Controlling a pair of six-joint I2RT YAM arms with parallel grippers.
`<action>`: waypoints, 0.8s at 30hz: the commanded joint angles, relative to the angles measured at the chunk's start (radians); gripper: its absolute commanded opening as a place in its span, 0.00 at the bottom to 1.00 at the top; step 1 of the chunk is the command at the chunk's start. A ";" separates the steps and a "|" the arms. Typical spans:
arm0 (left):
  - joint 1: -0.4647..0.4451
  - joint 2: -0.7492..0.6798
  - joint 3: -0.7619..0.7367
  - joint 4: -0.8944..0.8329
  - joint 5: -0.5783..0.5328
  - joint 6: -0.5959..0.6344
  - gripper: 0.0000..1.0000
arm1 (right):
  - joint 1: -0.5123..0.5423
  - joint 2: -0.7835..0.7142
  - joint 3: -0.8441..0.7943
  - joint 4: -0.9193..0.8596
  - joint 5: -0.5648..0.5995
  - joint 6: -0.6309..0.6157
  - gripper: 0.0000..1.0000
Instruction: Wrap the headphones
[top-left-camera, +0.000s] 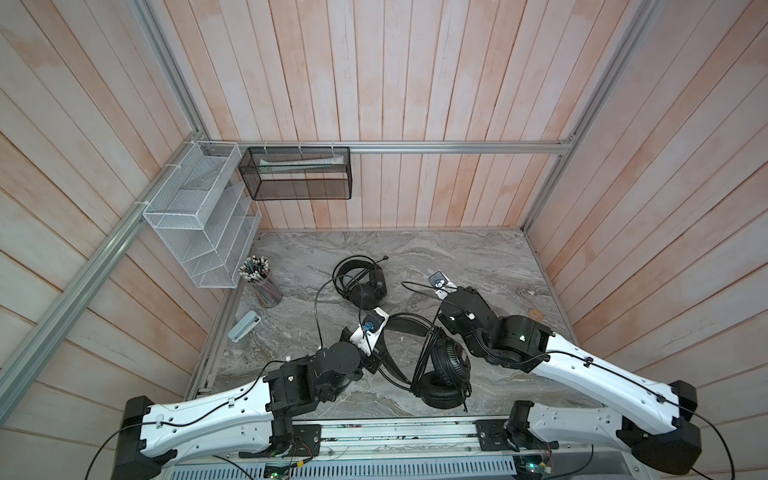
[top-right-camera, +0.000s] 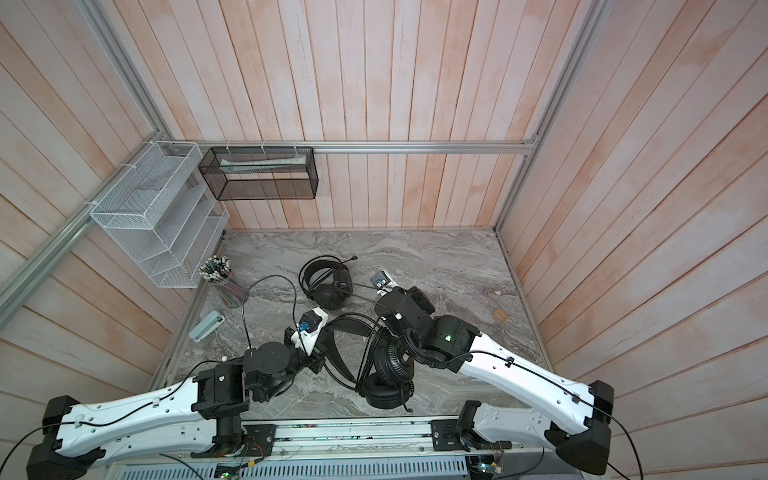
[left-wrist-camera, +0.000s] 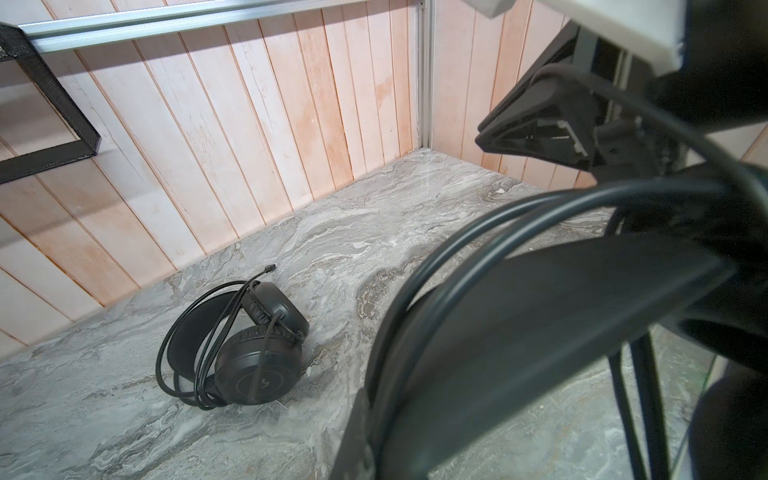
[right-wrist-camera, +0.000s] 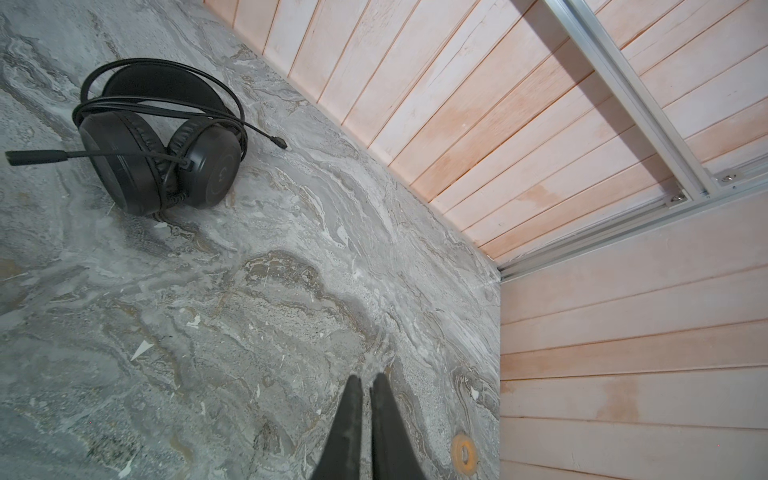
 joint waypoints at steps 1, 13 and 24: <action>0.002 -0.055 0.038 0.076 0.071 -0.076 0.00 | -0.017 -0.008 -0.018 -0.001 -0.009 0.037 0.00; 0.040 -0.141 0.040 0.097 0.159 -0.148 0.00 | -0.021 -0.018 -0.052 0.005 -0.056 0.065 0.00; 0.102 -0.176 0.063 0.069 0.231 -0.223 0.00 | -0.022 -0.060 -0.089 -0.002 -0.048 0.114 0.36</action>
